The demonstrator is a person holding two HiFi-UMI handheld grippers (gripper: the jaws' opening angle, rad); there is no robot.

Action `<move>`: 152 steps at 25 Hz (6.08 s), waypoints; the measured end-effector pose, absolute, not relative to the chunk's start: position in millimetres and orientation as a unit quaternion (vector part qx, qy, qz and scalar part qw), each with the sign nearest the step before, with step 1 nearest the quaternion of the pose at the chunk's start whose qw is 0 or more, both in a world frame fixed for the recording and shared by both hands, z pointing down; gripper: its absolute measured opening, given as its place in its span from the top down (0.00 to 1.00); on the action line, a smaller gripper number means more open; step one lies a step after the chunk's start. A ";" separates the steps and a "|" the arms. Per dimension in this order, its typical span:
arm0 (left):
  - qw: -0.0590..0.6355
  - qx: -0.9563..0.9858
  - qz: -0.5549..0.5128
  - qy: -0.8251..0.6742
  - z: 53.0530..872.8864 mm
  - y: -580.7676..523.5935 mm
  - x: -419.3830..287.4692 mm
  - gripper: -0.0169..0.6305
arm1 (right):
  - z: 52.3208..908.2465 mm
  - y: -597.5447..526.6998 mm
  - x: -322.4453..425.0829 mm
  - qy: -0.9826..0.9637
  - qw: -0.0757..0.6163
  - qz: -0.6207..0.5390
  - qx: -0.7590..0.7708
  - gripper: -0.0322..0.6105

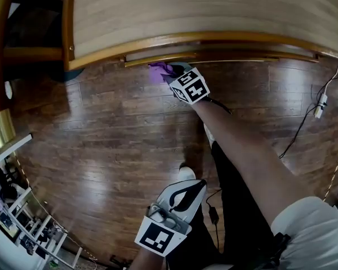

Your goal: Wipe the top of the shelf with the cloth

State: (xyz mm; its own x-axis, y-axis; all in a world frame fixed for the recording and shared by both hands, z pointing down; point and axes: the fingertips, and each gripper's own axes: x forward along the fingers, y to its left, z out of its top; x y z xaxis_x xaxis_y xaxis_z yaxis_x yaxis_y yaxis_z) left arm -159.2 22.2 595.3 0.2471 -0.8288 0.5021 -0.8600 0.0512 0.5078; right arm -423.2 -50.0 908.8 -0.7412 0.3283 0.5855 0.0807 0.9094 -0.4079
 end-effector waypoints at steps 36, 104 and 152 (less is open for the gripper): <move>0.379 0.787 0.056 -0.483 623.3 -104.5 -127.0 0.95 | 956.1 -446.2 -91.9 -0.844 0.466 0.120 0.236 0.81; 0.361 0.754 0.035 -0.548 640.7 -83.7 -148.4 0.95 | 1012.1 -348.9 -112.5 -0.843 0.519 0.076 0.115 0.81; 0.372 0.791 0.059 -0.482 660.8 -92.5 -139.3 0.95 | 1019.2 -438.5 -80.9 -0.820 0.555 0.013 0.140 0.81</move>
